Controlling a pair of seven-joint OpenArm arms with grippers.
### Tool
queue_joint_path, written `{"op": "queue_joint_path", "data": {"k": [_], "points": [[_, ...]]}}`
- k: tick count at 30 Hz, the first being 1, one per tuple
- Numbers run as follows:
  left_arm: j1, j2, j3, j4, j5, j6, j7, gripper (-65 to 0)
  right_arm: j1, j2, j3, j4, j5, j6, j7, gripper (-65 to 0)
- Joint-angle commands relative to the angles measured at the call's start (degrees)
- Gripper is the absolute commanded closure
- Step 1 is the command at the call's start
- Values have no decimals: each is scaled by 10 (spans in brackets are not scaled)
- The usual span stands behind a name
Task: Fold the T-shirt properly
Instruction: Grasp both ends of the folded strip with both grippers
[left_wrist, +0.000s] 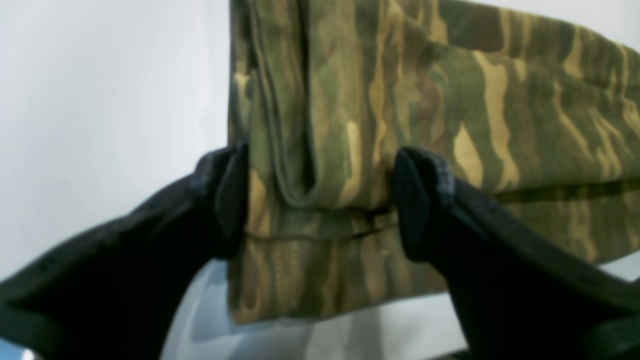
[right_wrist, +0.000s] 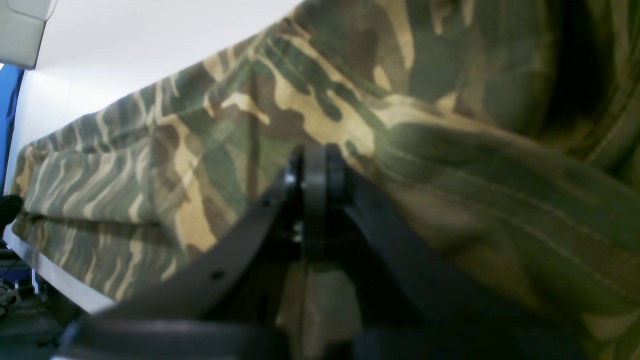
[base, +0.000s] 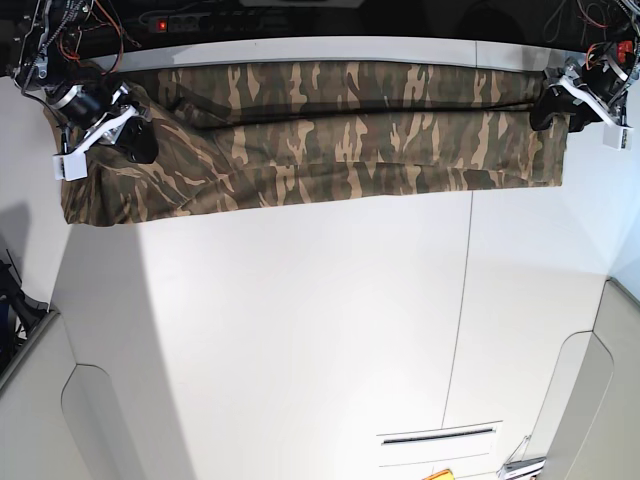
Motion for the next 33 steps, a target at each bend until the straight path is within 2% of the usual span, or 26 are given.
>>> {"op": "queue_joint_path", "data": {"k": [1, 7, 12, 17, 24, 33], "points": [[0, -10, -2, 6, 6, 5, -12, -469, 1, 7, 2, 9, 11, 4, 9, 0], [0, -23, -5, 7, 13, 8, -17, -469, 1, 7, 2, 9, 11, 4, 9, 0], [-20, -39, -13, 7, 13, 23, -8, -469, 1, 7, 2, 9, 10, 4, 9, 0], [-49, -37, -10, 6, 13, 23, 64, -469, 2, 8, 2, 9, 12, 4, 9, 0], [-49, -37, -7, 3, 56, 31, 32, -469, 11, 8, 2, 9, 20, 4, 1, 0], [-49, -37, -7, -64, 26, 26, 32, -469, 11, 8, 2, 9, 20, 4, -4, 0]]}}
